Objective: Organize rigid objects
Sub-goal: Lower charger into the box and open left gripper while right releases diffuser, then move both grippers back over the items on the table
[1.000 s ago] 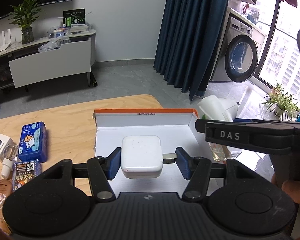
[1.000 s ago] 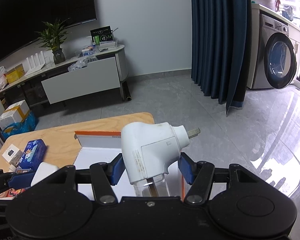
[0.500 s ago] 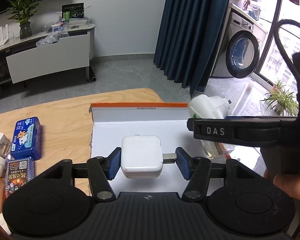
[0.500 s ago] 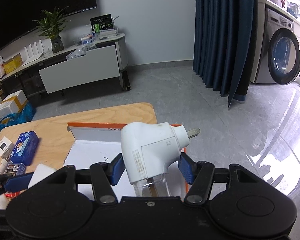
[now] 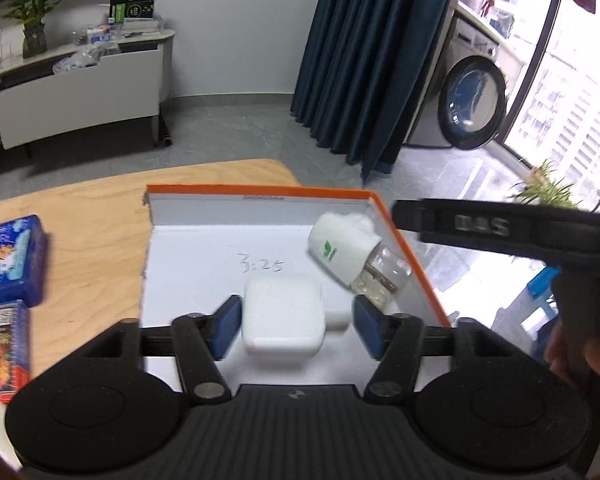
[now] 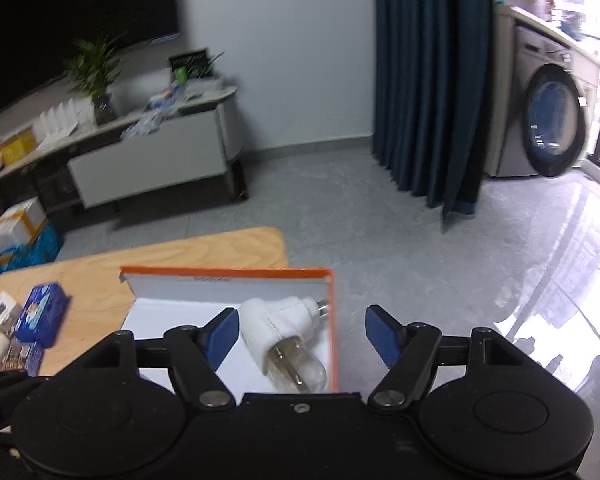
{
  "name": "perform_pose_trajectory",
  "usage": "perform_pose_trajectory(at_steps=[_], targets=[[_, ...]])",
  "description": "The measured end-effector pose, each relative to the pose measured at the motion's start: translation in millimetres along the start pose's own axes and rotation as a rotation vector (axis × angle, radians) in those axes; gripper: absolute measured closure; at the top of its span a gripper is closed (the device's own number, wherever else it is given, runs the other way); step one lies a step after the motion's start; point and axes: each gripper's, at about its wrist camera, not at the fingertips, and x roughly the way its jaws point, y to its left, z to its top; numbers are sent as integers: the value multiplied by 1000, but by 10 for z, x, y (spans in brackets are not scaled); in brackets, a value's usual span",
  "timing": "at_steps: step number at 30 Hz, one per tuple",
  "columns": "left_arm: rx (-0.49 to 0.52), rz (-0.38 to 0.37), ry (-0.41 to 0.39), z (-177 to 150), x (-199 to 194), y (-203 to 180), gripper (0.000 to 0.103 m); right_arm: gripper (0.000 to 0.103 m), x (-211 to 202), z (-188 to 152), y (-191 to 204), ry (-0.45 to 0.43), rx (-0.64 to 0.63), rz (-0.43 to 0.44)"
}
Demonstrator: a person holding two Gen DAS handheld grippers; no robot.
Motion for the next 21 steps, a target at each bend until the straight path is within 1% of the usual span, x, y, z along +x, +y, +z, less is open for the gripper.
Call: perform_pose_trajectory(at_steps=[2, 3, 5, 7, 8, 10, 12, 15, 19, 21], targets=[[-9, -12, -20, 0, -28, -32, 5, 15, -132, -59, -64, -48, 25, -43], [-5, -19, -28, 0, -44, -49, 4, 13, -191, -88, -90, -64, 39, -77], [9, -12, -23, 2, -68, -83, 4, 13, -296, -177, -134, -97, 77, -131], [23, 19, -26, -18, -123, -91, 3, 13, -360, -294, -151, -129, 92, -162], [29, 40, -29, -33, -161, -87, 3, 13, -359, -344, -157, -131, 98, -184], [26, 72, -36, -64, -255, -44, 3, 13, -327, -434, -186, -121, 149, -219], [7, 95, -47, -103, -385, 50, 3, 13, -243, -489, -249, -98, 229, -212], [-19, 135, -68, -167, -618, 202, 2, 13, -99, -545, -314, -78, 314, -171], [-35, 206, -109, -259, -963, 405, 1, 13, 93, -546, -233, -76, 268, -153], [-28, 258, -141, -312, -1148, 514, 0, 13, 154, -526, -165, -77, 233, -145]])
